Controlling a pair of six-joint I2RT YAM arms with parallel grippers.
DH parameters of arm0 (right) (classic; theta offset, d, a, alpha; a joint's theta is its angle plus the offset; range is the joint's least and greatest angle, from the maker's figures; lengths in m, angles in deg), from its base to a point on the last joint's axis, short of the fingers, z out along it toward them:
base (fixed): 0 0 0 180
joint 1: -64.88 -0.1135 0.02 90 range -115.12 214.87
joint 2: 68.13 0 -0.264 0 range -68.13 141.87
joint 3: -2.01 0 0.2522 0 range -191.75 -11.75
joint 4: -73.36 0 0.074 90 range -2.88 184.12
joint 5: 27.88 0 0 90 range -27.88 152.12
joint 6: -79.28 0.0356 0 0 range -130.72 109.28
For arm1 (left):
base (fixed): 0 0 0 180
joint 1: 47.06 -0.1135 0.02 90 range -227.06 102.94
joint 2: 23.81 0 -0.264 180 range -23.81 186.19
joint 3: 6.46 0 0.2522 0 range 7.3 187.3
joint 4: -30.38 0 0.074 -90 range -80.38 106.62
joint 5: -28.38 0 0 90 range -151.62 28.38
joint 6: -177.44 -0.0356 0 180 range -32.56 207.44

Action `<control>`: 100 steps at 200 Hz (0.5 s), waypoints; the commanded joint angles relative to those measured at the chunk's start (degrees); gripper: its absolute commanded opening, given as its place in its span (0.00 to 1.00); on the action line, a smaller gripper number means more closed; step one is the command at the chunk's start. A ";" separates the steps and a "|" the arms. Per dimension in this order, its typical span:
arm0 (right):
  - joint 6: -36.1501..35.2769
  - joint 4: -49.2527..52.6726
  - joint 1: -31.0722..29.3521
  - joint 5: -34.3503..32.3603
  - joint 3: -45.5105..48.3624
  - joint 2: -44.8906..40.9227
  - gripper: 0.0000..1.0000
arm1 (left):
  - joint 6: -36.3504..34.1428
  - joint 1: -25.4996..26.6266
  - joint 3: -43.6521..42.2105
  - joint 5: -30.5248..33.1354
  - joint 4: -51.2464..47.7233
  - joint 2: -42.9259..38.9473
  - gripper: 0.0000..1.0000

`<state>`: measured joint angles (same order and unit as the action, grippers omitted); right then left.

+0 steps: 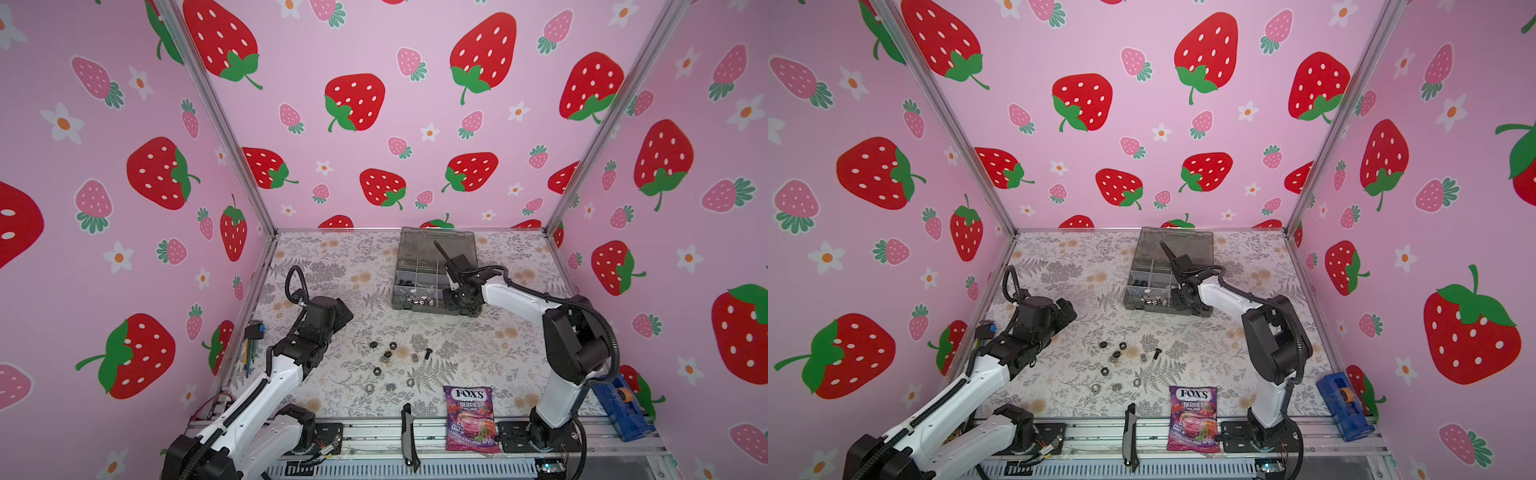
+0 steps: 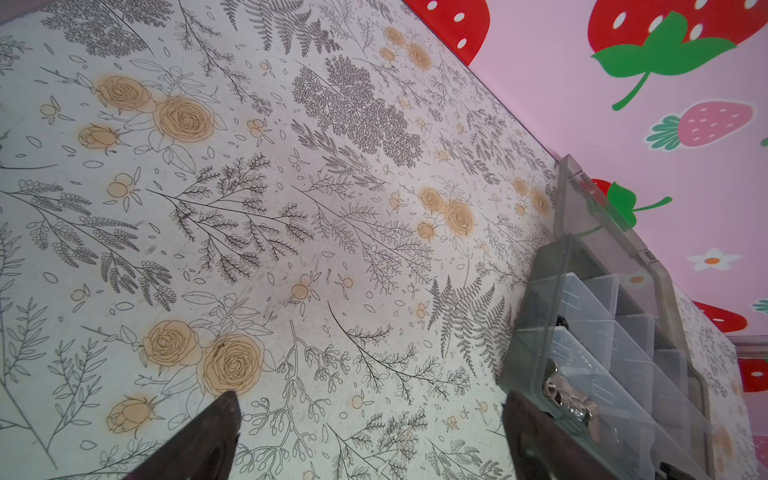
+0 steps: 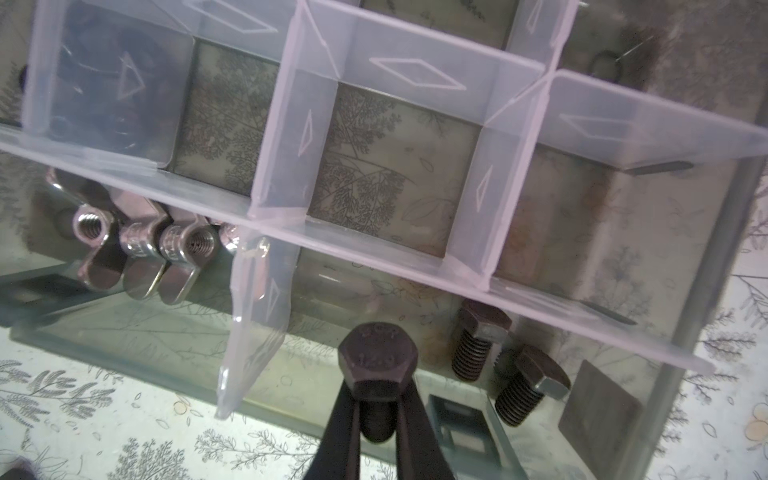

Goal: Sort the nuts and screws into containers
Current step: 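Lower the bolt into the bolt compartment and open the right gripper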

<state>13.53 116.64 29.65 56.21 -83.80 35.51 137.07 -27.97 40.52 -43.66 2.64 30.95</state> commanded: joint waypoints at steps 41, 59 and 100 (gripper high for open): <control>-0.52 0.13 0.33 0.11 -1.78 0.82 0.32 | 0.54 -0.51 0.35 0.52 -1.21 -0.72 0.99; -0.34 0.10 0.37 0.11 -1.76 0.34 0.36 | 0.08 -0.78 0.53 -0.12 -1.34 -0.53 0.99; 0.57 -0.03 0.02 0.02 -1.69 -2.22 0.39 | -0.41 -1.50 0.45 -1.18 -1.50 -0.53 0.99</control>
<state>13.47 116.42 29.76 56.34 -84.04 35.73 136.83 -28.71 40.52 -44.67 2.36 30.86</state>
